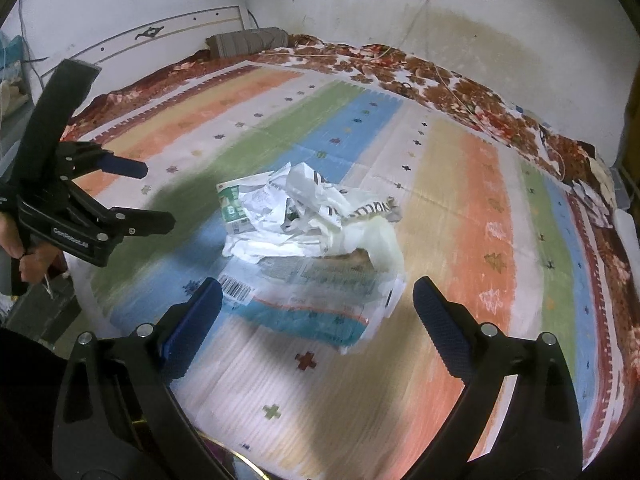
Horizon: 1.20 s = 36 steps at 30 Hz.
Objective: Collect trash
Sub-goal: 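Move both tools back over the remaining paper and plastic trash, then grasp white paper with the left tool while the right tool grasps the printed white bag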
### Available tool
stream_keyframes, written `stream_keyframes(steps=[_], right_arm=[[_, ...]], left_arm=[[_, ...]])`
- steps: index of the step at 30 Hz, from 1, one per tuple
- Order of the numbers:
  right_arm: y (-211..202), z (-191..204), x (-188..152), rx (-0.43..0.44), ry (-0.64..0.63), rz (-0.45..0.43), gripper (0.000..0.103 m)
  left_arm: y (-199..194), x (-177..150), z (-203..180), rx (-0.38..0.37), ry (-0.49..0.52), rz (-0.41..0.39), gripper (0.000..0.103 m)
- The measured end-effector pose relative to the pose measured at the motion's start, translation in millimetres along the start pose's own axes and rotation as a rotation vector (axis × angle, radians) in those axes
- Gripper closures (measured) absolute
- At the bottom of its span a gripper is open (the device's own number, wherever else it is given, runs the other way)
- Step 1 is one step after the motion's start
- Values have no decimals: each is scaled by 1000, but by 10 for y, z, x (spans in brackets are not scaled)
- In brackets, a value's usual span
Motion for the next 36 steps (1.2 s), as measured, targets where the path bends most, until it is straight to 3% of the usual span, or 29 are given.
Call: stream_keyframes(steps=[6,15,21,27,30,31,34,36], right_arm=[[248,11,80,5,-35,3,19],[616,22,145,20,-67,35,45],[759,25,211,37,-63,37,58],[918,32,228,61,-44,55,74],[949,-1,238,56,-21,49,84],[963,-5,233,55,-19,53,92],[970,-10,215,57,-29,59,95],[961,-45,211,63,-14,66,98]], left_arm=[[149,141,75,-57,7,-13,10],[434,317,23,-139,65,-6,17],[674,381,63,-141,48,-10,25],[749,471,44,-185,37,-43,27],[824,492,3,-166,55,-47,28],[849,497,-34,-149,78,-52,29],[885,513,-91,-158,91,-47,53],[916,507,-86,-156,87,-28,83]])
Point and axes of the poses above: each gripper's, at about its wrist camera, not at the fingertips, and y roughly the way its jaws point, z to its left, x to its top, the point moved 7 cm from there along y, roughly the way its jaws point, and after that the axes turned 7 degrees about -x, right-handed, at the moved point
